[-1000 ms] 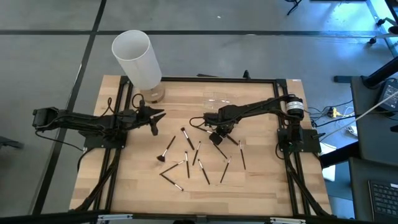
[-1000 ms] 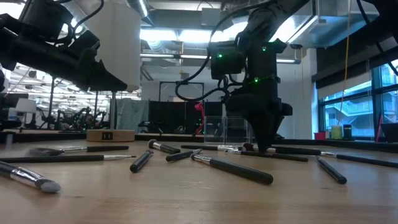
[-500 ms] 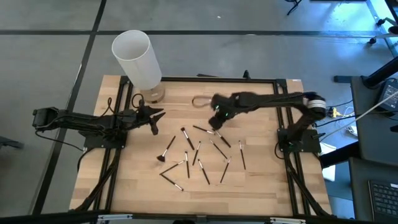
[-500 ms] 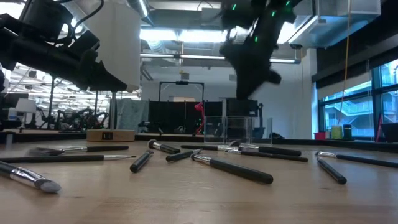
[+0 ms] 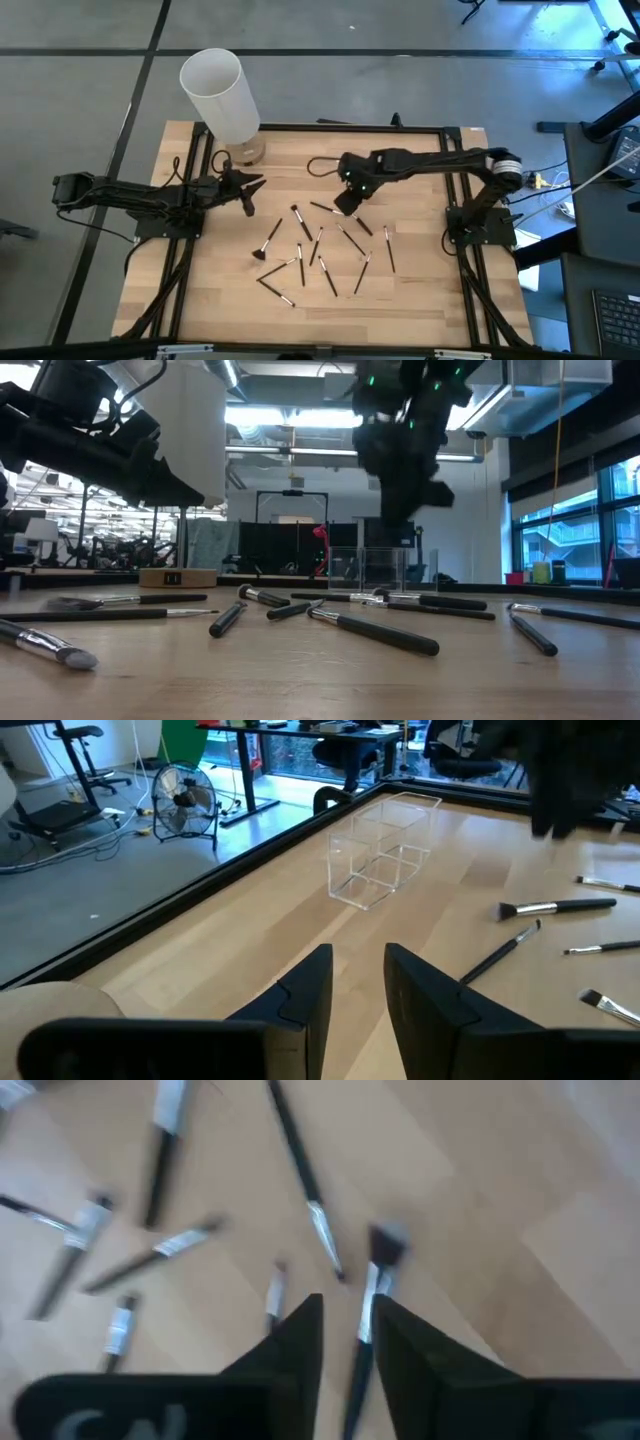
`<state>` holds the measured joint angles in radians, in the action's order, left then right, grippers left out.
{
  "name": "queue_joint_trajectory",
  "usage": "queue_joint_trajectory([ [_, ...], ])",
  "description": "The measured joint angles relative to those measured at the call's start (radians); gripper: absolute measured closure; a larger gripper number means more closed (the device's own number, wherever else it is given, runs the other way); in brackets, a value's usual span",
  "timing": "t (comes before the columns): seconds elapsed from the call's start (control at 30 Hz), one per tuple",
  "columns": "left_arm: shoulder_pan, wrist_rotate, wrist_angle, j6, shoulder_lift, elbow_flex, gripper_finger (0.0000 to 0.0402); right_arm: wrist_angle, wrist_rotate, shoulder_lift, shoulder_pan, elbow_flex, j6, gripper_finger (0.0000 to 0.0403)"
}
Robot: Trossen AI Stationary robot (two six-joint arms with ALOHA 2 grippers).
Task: Put items in baskets/containers
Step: Put the black powder brush into the transparent organizer
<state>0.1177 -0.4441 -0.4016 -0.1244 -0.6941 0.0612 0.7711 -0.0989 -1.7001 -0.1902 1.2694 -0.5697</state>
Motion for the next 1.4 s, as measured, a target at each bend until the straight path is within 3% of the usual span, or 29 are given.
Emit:
queue_joint_trajectory([
  [0.2,0.000,-0.003,-0.043,0.005,0.000,0.000,0.0313,0.117,0.018,-0.114,0.004,0.000,-0.025,0.0256],
  [0.43,0.000,-0.013,-0.059,0.057,0.000,0.000,0.0314,0.042,-0.062,-0.162,0.020,0.000,-0.024,0.0241],
  [0.67,0.002,-0.026,-0.059,0.093,0.000,0.000,0.0318,0.011,-0.001,-0.171,0.018,0.000,-0.005,0.0252],
  [1.07,0.002,-0.035,-0.059,0.086,0.000,0.000,0.0332,0.005,-0.008,-0.252,0.042,0.005,0.018,0.0277],
  [1.4,0.002,-0.037,-0.059,0.083,0.000,0.000,0.0334,0.015,0.005,-0.254,0.044,0.003,0.053,0.0356],
])
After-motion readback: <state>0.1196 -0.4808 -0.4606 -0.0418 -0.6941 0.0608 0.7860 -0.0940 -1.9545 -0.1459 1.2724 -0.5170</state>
